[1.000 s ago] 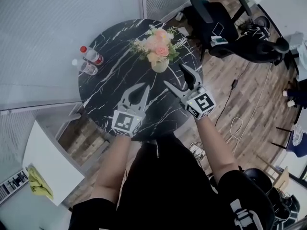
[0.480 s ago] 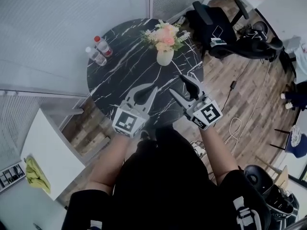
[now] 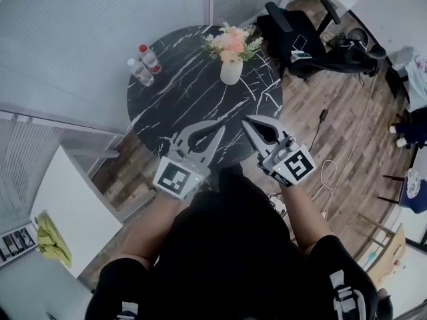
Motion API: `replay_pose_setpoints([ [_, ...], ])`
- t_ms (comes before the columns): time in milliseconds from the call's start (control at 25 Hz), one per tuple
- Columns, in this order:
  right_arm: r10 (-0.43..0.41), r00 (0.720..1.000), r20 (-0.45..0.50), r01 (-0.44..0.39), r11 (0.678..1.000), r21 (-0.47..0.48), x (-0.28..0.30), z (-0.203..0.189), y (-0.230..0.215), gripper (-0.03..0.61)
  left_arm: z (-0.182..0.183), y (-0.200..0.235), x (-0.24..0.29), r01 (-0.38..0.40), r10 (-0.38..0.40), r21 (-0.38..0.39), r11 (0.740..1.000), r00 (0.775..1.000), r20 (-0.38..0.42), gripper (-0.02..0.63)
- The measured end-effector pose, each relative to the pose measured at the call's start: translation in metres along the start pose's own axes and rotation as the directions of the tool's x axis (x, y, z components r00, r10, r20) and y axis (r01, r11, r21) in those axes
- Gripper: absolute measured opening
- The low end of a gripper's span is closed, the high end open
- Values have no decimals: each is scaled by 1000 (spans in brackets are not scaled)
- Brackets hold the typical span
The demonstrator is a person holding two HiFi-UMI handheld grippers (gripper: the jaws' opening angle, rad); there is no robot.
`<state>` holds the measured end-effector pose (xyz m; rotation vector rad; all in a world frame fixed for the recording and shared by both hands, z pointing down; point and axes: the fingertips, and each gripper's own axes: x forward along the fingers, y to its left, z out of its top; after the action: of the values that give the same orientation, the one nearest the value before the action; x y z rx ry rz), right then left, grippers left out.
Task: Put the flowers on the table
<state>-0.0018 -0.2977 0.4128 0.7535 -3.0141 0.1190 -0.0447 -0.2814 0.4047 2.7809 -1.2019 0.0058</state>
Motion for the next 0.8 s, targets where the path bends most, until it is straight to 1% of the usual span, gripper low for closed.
replay_pose_setpoints([
  [160,12,1000,-18,-13,1000,-28,-6,8,21,20,11,-13,-15,15,-15,11,1000,1000,9,12],
  [320,-2,1000,-22,1,998,-55,-14,13,39,20,5,-24,-30,25,-25,15,1000,999,-35,12],
  [440,-7,1000,-25,5,997,-83,-20,15,54,20,7,-33,-41,29,-28,14,999,999,-38,12],
  [560,-2,1000,-21,0,997,-80,-25,16,68,20,14,-41,-49,26,-26,16,1000,1000,-9,12],
  [800,5,1000,4,-5,999,-51,-33,17,89,20,14,-55,-59,35,-35,32,999,999,-3,12],
])
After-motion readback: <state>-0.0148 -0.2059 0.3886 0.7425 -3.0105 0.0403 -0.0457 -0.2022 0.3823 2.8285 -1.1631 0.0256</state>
